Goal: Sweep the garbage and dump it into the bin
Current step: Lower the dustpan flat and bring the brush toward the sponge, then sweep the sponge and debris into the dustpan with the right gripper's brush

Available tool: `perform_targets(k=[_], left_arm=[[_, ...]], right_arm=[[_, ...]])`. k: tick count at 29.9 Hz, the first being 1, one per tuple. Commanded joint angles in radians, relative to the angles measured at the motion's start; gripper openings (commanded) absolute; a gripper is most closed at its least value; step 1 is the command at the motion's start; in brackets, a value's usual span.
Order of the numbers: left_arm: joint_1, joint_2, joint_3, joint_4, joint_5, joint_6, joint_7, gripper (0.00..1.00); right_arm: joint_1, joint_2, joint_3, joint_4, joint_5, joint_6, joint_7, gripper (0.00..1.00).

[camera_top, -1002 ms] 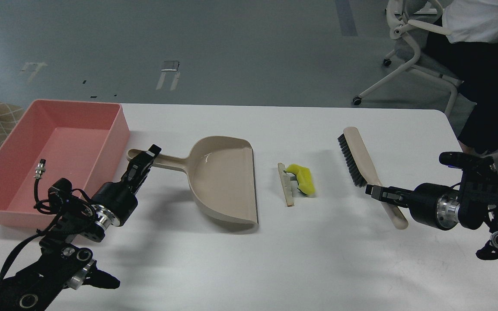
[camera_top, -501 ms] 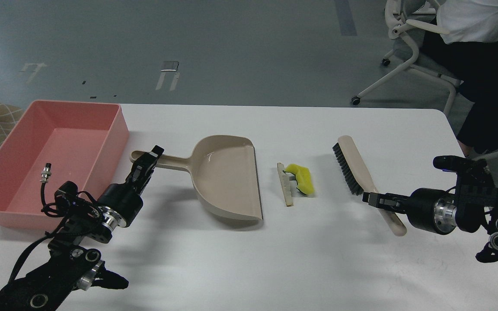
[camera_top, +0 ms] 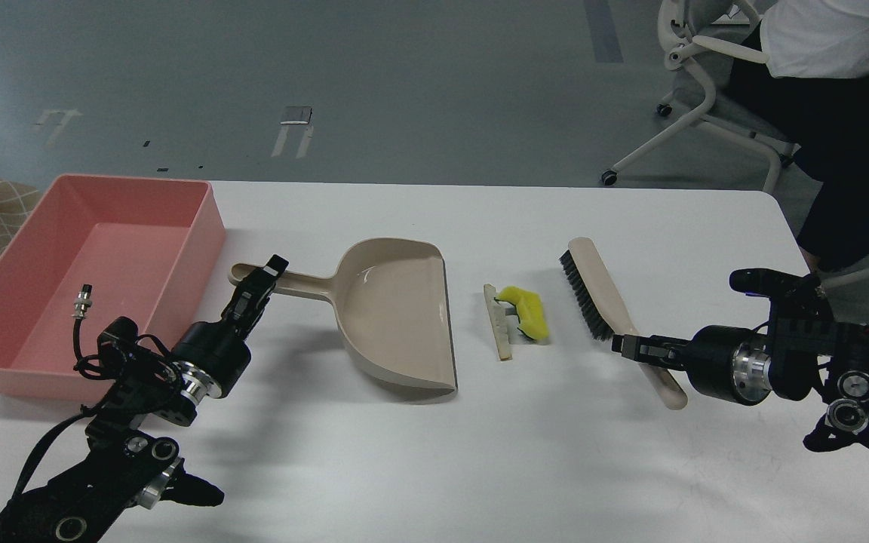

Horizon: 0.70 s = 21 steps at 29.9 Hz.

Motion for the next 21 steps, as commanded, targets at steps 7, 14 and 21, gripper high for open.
perform_targets(k=[7,14,21], left_arm=[[-0.002,0.003,0.029,0.0,0.051,0.031,-0.001,0.02],[-0.003,0.0,0.029,0.0,0.043,0.031,0.0,0.02],[-0.01,0.002,0.027,-0.008,0.039,0.029,0.0,0.03]], right_arm=[[0.0,0.055,0.0,0.004,0.0,0.015,-0.012,0.0],[0.02,0.121,0.0,-0.001,0.0,0.043,-0.023,0.0],[0.023,0.173,0.0,-0.001,0.0,0.046,-0.023,0.0]])
